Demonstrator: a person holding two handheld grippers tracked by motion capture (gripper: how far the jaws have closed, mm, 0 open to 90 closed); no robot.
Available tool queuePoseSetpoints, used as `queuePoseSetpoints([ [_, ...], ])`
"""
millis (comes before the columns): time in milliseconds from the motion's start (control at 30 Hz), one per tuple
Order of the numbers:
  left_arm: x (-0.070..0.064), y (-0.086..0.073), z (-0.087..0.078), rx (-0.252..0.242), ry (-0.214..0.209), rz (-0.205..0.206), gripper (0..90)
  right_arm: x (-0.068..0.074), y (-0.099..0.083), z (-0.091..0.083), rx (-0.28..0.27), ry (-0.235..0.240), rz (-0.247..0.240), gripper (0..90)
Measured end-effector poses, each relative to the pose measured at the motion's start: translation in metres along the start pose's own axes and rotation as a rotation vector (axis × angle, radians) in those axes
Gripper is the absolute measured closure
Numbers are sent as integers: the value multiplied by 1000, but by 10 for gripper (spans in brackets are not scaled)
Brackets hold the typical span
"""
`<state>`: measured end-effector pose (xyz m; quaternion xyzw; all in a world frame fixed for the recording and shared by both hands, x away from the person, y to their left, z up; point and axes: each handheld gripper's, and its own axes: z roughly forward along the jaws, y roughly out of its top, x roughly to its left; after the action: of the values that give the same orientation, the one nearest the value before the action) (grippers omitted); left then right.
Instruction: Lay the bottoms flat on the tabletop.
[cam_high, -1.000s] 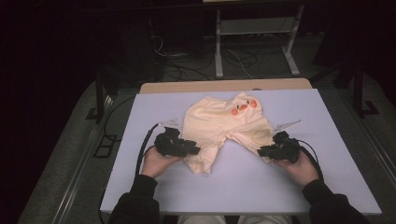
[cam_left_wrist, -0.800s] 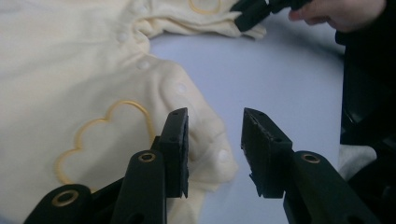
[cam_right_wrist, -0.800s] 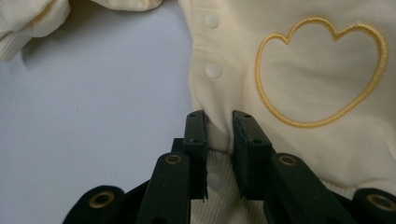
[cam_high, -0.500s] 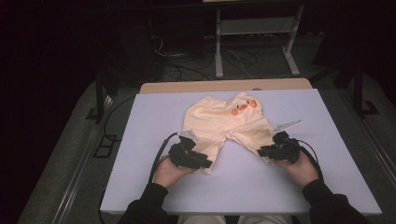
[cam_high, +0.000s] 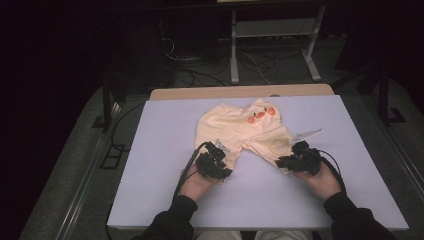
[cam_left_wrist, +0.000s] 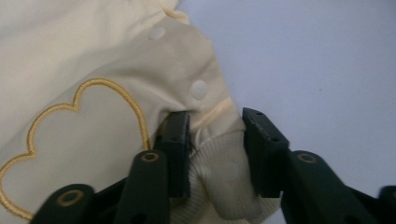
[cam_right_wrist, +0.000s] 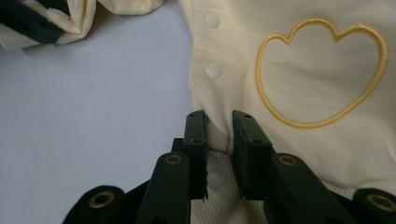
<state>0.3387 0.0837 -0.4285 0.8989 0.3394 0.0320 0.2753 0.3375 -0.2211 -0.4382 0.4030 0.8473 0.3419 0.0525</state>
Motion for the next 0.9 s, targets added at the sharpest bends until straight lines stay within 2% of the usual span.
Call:
queuePoseSetpoints([
  [67,8,2,-1,7,-47,-48,687,0,0,0,0,-1,-2,754],
  [133,14,3,-5,-8,-91,-84,707,0,0,0,0,-1,-3,754],
  [200,20,4,-11,-36,-141,-113,713,1,0,0,2,-1,-5,755],
  [267,23,3,-19,-55,-191,-123,712,1,0,0,4,2,-5,754],
  [433,20,1,-40,-85,-195,-76,709,2,0,-2,10,13,-2,756],
  [533,17,-3,-45,-99,-187,-54,709,6,0,-5,14,29,-2,759],
  [633,15,-8,-41,-87,-183,-39,709,10,1,-7,19,53,8,760],
  [733,15,-13,-33,-77,-189,-30,707,13,1,-9,24,102,31,761],
  [900,14,-15,-26,-74,-213,-32,707,26,0,-12,37,147,46,762],
])
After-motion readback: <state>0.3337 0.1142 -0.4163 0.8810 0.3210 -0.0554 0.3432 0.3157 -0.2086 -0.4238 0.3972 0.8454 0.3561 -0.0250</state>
